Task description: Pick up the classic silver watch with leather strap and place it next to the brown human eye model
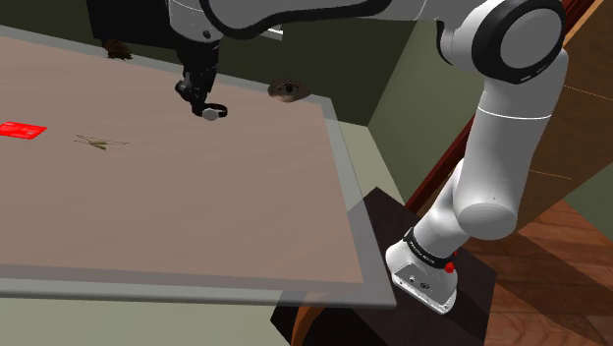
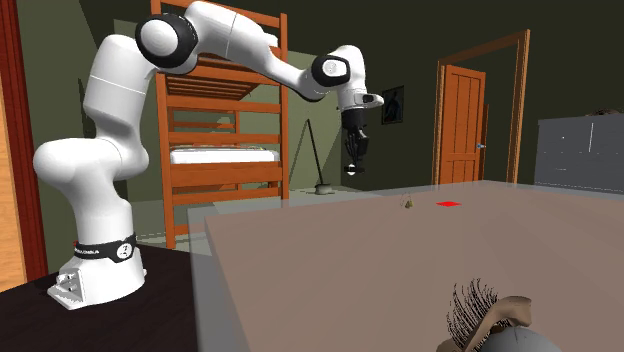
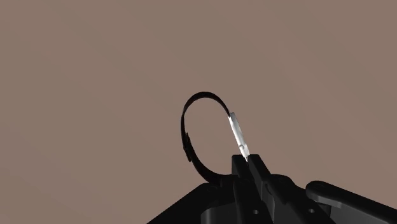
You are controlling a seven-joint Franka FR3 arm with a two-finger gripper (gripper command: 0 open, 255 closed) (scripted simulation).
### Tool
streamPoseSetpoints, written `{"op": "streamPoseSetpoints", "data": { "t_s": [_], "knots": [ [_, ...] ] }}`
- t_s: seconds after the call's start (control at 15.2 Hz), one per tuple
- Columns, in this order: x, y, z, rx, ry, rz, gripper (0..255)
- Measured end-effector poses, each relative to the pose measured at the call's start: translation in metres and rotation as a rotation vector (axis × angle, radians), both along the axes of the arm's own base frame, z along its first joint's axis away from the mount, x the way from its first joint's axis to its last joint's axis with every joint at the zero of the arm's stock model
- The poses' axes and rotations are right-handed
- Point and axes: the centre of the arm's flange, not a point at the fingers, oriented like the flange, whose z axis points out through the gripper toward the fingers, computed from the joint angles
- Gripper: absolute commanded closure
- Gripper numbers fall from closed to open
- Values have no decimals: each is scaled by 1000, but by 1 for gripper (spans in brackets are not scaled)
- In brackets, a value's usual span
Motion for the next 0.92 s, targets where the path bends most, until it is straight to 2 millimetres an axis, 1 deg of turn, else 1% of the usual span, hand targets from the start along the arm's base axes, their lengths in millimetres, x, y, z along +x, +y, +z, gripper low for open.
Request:
{"op": "streamPoseSetpoints", "data": {
  "t_s": [0.4, 0.46, 0.66, 0.92],
  "knots": [
    [1, 1, 30, 0, 0, 0, 255],
    [1, -6, 33, 0, 0, 0, 255],
    [6, -39, 33, 0, 1, -1, 255],
    [8, -90, 34, 0, 1, -1, 255]
  ]
}}
